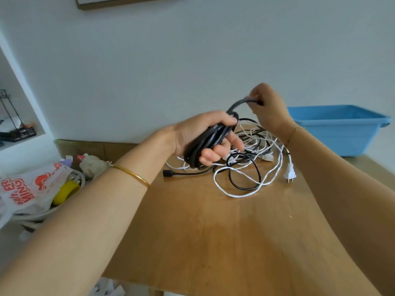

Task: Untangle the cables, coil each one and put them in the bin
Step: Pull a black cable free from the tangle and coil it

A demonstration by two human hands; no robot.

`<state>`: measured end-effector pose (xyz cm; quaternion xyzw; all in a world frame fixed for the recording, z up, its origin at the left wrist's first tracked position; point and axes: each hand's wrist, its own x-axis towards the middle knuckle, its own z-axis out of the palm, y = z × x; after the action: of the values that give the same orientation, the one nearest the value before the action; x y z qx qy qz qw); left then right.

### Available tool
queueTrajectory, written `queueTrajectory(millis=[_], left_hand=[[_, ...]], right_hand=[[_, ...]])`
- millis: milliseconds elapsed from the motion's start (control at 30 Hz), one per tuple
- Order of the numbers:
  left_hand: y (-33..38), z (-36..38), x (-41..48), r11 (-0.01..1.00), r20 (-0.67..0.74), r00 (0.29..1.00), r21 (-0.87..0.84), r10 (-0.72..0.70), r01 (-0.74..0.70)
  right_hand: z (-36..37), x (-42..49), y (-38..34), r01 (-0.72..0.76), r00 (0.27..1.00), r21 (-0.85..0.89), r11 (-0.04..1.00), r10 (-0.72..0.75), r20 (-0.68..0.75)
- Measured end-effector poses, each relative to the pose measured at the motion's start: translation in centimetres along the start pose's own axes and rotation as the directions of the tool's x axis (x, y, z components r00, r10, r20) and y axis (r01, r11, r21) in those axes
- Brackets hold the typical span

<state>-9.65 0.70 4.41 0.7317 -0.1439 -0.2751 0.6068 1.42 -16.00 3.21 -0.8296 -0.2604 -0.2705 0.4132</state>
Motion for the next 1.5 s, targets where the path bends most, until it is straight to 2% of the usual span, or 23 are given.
queueTrajectory(millis=[100, 167, 233, 300, 367, 500, 567, 633, 733, 800, 833, 933, 1000, 1067, 1133, 1200, 1267, 1400, 1500], left_hand=[[0.3, -1.0, -0.3, 0.941, 0.099, 0.979, -0.307, 0.177, -0.139], [0.5, -1.5, 0.1, 0.866, 0.177, 0.946, -0.473, 0.273, -0.161], [0.6, -1.6, 0.4, 0.772, 0.163, 0.918, -0.605, 0.361, -0.196], [0.7, -1.4, 0.6, 0.709, 0.021, 0.911, -0.635, 0.412, -0.307], [1.0, -1.3, 0.8, 0.690, -0.195, 0.891, -0.572, 0.411, -0.444], [1.0, -2.1, 1.5, 0.617, -0.577, 0.741, -0.456, 0.344, -0.641], [0.7, -2.5, 1.6, 0.608, -0.657, 0.686, -0.416, 0.313, -0.676], [0.5, -2.6, 1.4, 0.566, -0.664, 0.677, -0.441, 0.316, -0.696], [0.5, -2.7, 0.9, 0.459, -0.597, 0.727, -0.569, 0.340, -0.682], [0.6, -2.7, 0.6, 0.434, -0.506, 0.787, -0.656, 0.353, -0.617], [0.7, -2.7, 0.4, 0.457, -0.445, 0.823, -0.686, 0.352, -0.566], [0.6, -3.1, 0.1, 0.609, -0.198, 0.924, -0.704, 0.327, -0.366], [0.7, -3.3, -0.1, 0.671, 0.007, 0.941, -0.703, 0.339, -0.236], [0.9, -3.0, -0.1, 0.689, 0.094, 0.932, -0.699, 0.351, -0.189], [1.2, -2.6, 0.2, 0.681, 0.015, 0.935, -0.689, 0.355, -0.247], [1.3, -2.5, 0.6, 0.651, -0.184, 0.917, -0.655, 0.355, -0.384], [1.1, -2.4, 0.9, 0.582, -0.347, 0.870, -0.648, 0.350, -0.492], [0.6, -2.3, 1.8, 0.452, -0.568, 0.769, -0.627, 0.292, -0.635], [0.2, -2.8, 2.6, 0.443, -0.697, 0.677, -0.543, 0.236, -0.713]], right_hand=[[1.4, -2.6, 1.7, -0.103, 0.988, -0.030, 0.994, 0.106, 0.114], [3.0, -4.4, 2.0, -0.105, 0.974, 0.001, 0.994, 0.103, 0.201], [4.3, -5.7, 1.8, -0.063, 0.968, 0.013, 0.998, 0.058, 0.243], [5.0, -6.5, 1.9, 0.046, 0.967, -0.078, 0.996, -0.025, 0.255], [5.1, -7.2, 1.6, 0.147, 0.960, -0.193, 0.970, -0.093, 0.266], [5.0, -8.7, -1.1, 0.279, 0.928, -0.237, 0.931, -0.197, 0.317], [5.0, -9.3, -2.2, 0.301, 0.913, -0.181, 0.936, -0.227, 0.340], [4.9, -9.2, -2.5, 0.282, 0.905, -0.165, 0.945, -0.205, 0.374], [5.1, -8.9, -1.5, 0.169, 0.906, -0.203, 0.964, -0.072, 0.417], [5.5, -8.7, -0.2, 0.018, 0.923, -0.150, 0.989, 0.041, 0.383], [5.7, -8.4, 0.5, -0.071, 0.937, -0.089, 0.994, 0.097, 0.336], [5.6, -7.1, 2.4, -0.275, 0.946, 0.053, 0.960, 0.260, 0.193], [5.7, -6.9, 3.0, -0.304, 0.934, -0.008, 0.953, 0.300, 0.196], [6.0, -7.1, 3.1, -0.263, 0.930, -0.108, 0.959, 0.281, 0.237], [6.1, -7.5, 2.6, -0.177, 0.929, -0.206, 0.962, 0.232, 0.288], [6.0, -8.0, 1.7, -0.086, 0.920, -0.259, 0.962, 0.176, 0.351], [5.8, -8.5, 0.9, -0.001, 0.906, -0.279, 0.960, 0.119, 0.407], [5.0, -8.9, -0.7, 0.165, 0.864, -0.335, 0.928, 0.028, 0.503], [4.1, -9.1, -1.7, 0.312, 0.845, -0.384, 0.869, -0.069, 0.530]])
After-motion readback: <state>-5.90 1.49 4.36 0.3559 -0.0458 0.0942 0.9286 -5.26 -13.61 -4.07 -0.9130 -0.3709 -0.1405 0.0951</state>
